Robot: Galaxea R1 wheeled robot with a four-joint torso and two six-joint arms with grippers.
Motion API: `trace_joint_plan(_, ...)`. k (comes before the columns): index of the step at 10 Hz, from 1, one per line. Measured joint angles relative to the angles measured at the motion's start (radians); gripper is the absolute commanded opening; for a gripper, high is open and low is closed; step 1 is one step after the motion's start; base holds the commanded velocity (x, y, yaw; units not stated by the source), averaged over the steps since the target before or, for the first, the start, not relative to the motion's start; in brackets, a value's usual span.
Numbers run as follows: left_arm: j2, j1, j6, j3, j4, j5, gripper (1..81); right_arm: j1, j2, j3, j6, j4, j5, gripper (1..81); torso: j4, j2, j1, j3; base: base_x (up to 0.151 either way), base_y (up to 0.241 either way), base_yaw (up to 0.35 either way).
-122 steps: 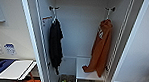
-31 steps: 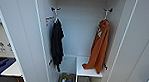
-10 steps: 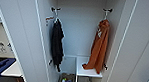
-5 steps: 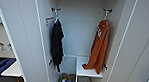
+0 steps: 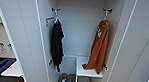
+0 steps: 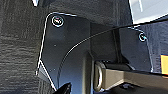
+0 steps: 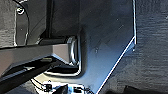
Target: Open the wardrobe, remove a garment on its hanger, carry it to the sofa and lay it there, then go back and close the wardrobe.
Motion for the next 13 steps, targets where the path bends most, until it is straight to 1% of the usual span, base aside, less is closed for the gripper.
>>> trace_joint_plan(1,0.000,0.000,0.000,0.000,0.001,0.000,81.1,-0.010,-0.008,-0.009,0.000,-0.003,0.063,81.1,0.000,0.000,0.000,0.000,0.000,0.000,0.000)
trace_joint_plan(3,0.000,0.000,0.000,0.000,0.011,-0.001,81.1,-0.011,-0.009,-0.010,0.000,-0.002,0.093,81.1,0.000,0.000,0.000,0.000,0.000,0.000,0.000)
trace_joint_plan(6,0.000,0.000,0.000,0.000,0.013,-0.003,81.1,-0.016,0.018,-0.010,0.000,-0.006,0.093,81.1,0.000,0.000,0.000,0.000,0.000,0.000,0.000)
trace_joint_plan(9,0.000,0.003,0.000,0.000,0.013,-0.007,81.1,-0.016,0.020,-0.013,0.000,-0.007,0.093,81.1,0.000,0.000,0.000,0.000,0.000,0.000,0.000)
trace_joint_plan(13,0.000,0.016,0.000,0.000,0.014,-0.007,81.1,-0.026,0.021,-0.014,-0.001,-0.010,0.085,81.1,0.000,-0.001,-0.001,0.001,0.069,0.000,0.000)
